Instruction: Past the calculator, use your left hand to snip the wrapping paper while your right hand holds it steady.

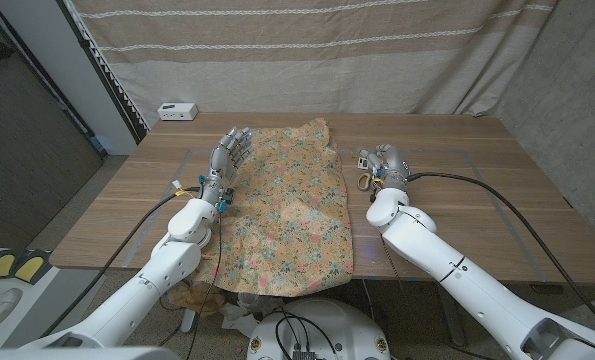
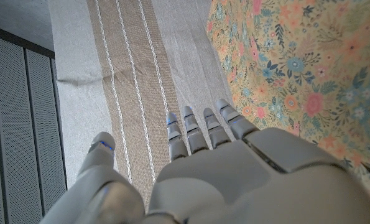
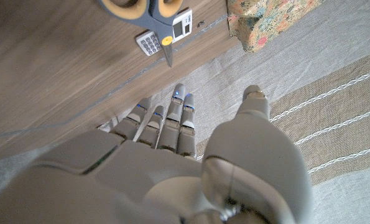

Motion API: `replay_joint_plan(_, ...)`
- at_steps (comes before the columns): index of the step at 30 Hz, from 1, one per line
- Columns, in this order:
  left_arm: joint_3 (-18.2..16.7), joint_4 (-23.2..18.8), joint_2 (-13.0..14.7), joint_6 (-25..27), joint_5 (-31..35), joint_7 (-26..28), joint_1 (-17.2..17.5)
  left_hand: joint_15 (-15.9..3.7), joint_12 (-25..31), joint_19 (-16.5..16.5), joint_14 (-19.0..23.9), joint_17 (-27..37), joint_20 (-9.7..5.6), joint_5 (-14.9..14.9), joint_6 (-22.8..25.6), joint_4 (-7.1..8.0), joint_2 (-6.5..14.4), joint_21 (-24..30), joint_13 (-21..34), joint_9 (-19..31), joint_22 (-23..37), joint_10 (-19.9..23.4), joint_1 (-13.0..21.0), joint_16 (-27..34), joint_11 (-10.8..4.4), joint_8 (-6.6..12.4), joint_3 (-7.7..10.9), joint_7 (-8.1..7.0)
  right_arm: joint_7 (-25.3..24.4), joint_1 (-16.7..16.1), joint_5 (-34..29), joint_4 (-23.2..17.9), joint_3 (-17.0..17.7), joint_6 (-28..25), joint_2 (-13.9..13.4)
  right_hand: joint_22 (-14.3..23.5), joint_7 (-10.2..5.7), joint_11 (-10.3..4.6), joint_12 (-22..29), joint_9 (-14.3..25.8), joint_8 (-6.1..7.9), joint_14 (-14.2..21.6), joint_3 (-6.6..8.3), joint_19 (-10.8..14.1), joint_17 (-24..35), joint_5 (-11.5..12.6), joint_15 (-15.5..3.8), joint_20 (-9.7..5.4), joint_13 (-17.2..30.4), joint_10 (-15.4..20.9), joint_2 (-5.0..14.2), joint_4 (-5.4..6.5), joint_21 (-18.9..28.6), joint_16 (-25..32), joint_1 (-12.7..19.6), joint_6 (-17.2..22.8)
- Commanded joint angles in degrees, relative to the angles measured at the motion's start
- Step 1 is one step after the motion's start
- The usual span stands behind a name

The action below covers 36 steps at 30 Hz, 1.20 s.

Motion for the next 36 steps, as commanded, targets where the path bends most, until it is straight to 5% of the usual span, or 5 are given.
replay_joint_plan(1, -0.24, 0.19, 0.09, -0.98, -0.27, -0.78, 0.16, -5.67, 0.50, 0.16, -0.18, 0.22, -2.48, 0.45, 0.62, -0.04, -0.22, -0.03, 0.08, 0.21, 0.14, 0.70, 0.89, 0.31, -0.02, 0.20, -0.30, -0.08, -1.39, 1.02, -2.33, 1.18, -1.46, -3.87, 2.15, 0.23, -0.75, -1.11, 0.30, 0.20, 0.30, 0.87, 0.12, 0.68, 0.23, -0.07, -3.86, 0.02, -0.07, 0.84, -0.24, -0.06, 0.10, 0.28, 1.09, 1.21)
replay_joint_plan(6, -0.39, -0.60, 0.49, -0.51, -0.38, -0.50, 0.67, -5.70, 0.52, 0.06, -0.20, 0.22, -2.43, 0.46, 0.76, -0.05, -0.28, -0.07, 0.08, 0.21, 0.14, 0.90, 0.93, 0.31, -0.25, 0.17, -0.36, -0.09, -1.51, 1.82, -2.79, 2.31, -2.11, -5.83, 3.11, 0.27, 0.10, 1.32, -0.06, 0.23, -0.57, 0.57, -0.10, 0.46, 0.28, -0.15, -2.62, 0.31, -0.02, 0.72, -0.75, 0.20, -0.09, 0.02, 1.16, 0.44)
replay_joint_plan(18, -0.78, -1.81, 0.84, -0.05, -0.77, -0.01, 1.49, -5.68, 0.56, -0.01, -0.21, 0.23, -2.46, 0.49, 1.00, -0.06, -0.38, -0.09, 0.08, 0.20, 0.14, 1.22, 0.98, 0.31, -0.23, 0.12, -0.48, -0.32, -0.35, 4.17, -4.53, 3.37, -4.14, -10.03, 2.98, 0.28, 1.63, 1.90, 0.40, 0.32, -0.85, 1.69, -1.93, 0.47, 0.41, -0.52, -2.16, 0.55, 0.11, 2.88, -2.44, 1.83, -0.22, 0.30, -1.86, 1.97)
replay_joint_plan(24, -0.64, -1.75, 0.75, -0.07, -0.71, -0.17, 1.39, -5.98, 0.87, 0.00, -0.07, 0.23, -2.46, 0.51, 1.50, -0.04, -0.44, -0.09, 0.08, 0.20, 0.14, 2.34, 1.03, 0.38, -1.39, 0.15, -0.61, -0.45, -0.50, 5.35, -5.67, 4.78, -5.08, -11.32, 3.30, 0.26, 2.29, 2.44, 1.14, 0.35, -0.51, 3.48, -2.04, 1.43, 0.39, -0.36, -2.64, 0.51, 0.11, 5.41, -2.43, 1.88, 0.05, 0.72, -1.76, 3.94)
replay_joint_plan(36, -0.62, -1.75, 0.62, -0.04, -0.71, 0.06, 1.58, -6.03, 1.05, 0.01, -0.09, 0.24, -2.52, 0.56, 1.99, 0.00, -0.47, -0.07, 0.09, 0.20, 0.15, 3.40, 1.11, 0.37, -0.56, 0.06, -0.80, -0.35, 1.56, 7.60, -5.09, 6.32, -5.44, -14.28, 3.94, 0.26, 2.99, 2.57, 0.93, 0.31, -0.99, 3.67, -2.00, 1.81, 0.36, -0.17, -2.69, 0.60, 0.07, 5.68, -2.43, 1.70, 0.05, 0.41, -1.22, 3.93)
